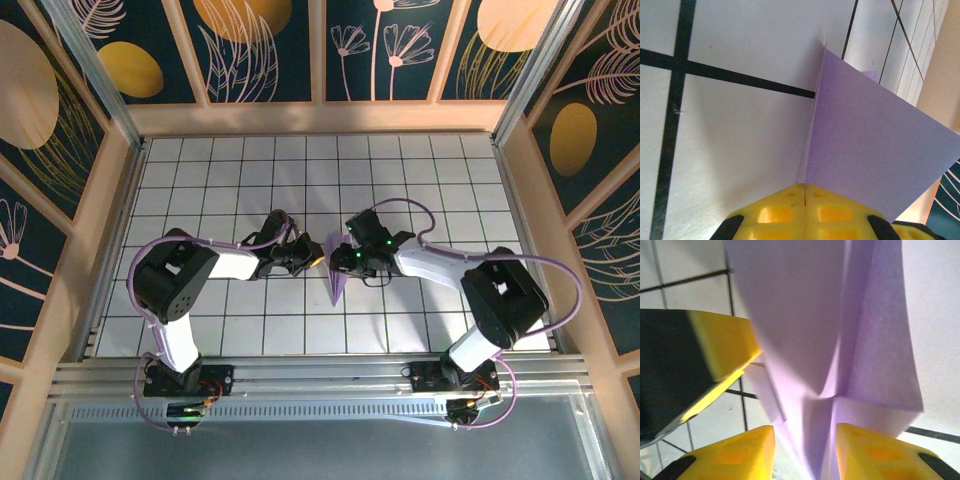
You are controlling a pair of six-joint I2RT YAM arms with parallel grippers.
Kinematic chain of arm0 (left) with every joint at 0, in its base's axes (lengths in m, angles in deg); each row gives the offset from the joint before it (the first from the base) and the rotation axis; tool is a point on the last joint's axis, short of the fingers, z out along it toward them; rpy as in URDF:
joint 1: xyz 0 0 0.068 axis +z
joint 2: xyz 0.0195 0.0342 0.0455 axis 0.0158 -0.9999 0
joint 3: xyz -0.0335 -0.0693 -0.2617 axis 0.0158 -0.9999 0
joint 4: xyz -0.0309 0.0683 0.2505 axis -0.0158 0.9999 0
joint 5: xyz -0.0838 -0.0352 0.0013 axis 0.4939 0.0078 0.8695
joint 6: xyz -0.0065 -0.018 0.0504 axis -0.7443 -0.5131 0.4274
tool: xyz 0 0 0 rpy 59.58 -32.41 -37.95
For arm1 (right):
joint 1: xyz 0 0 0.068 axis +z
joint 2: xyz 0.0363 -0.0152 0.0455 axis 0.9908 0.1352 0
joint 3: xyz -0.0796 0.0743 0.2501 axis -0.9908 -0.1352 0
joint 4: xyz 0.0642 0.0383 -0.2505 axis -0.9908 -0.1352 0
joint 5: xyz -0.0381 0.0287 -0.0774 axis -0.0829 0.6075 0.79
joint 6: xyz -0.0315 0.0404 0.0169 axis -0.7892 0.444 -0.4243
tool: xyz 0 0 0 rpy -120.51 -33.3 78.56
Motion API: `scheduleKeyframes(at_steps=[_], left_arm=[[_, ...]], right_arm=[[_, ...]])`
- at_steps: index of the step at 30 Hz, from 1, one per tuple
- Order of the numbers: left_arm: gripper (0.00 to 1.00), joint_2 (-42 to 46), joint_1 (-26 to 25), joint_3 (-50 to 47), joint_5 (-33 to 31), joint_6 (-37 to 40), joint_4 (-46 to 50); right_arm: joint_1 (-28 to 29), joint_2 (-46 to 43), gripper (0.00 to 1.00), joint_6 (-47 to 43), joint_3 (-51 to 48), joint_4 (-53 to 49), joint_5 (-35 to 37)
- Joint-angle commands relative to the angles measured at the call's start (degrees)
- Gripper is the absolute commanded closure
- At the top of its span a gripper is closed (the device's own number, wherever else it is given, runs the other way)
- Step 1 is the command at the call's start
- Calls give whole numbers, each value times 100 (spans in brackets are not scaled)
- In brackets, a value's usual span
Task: Fold a paper plane with a square sheet of paper (fold left side to right side)
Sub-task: Pick up the paper plane at the center of the table.
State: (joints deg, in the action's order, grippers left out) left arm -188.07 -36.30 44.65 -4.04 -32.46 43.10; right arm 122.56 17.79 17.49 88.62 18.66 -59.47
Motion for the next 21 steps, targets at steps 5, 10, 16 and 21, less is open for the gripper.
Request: scheduleKeyframes(at_steps=[5, 10, 16, 21], left_arm=[[100, 245, -31, -168, -167, -333, -274], [100, 253, -35, -194, -205, -354, -260], [100, 247, -37, -185, -205, -354, -255], [100, 236, -44, -162, -181, -346, -237]], right_arm=[[255, -524, 61, 296, -89, -259, 190], [479, -444, 63, 470, -259, -254, 323], [581, -164, 65, 392, -150, -241, 420], [589, 34, 67, 295, -13, -213, 429]])
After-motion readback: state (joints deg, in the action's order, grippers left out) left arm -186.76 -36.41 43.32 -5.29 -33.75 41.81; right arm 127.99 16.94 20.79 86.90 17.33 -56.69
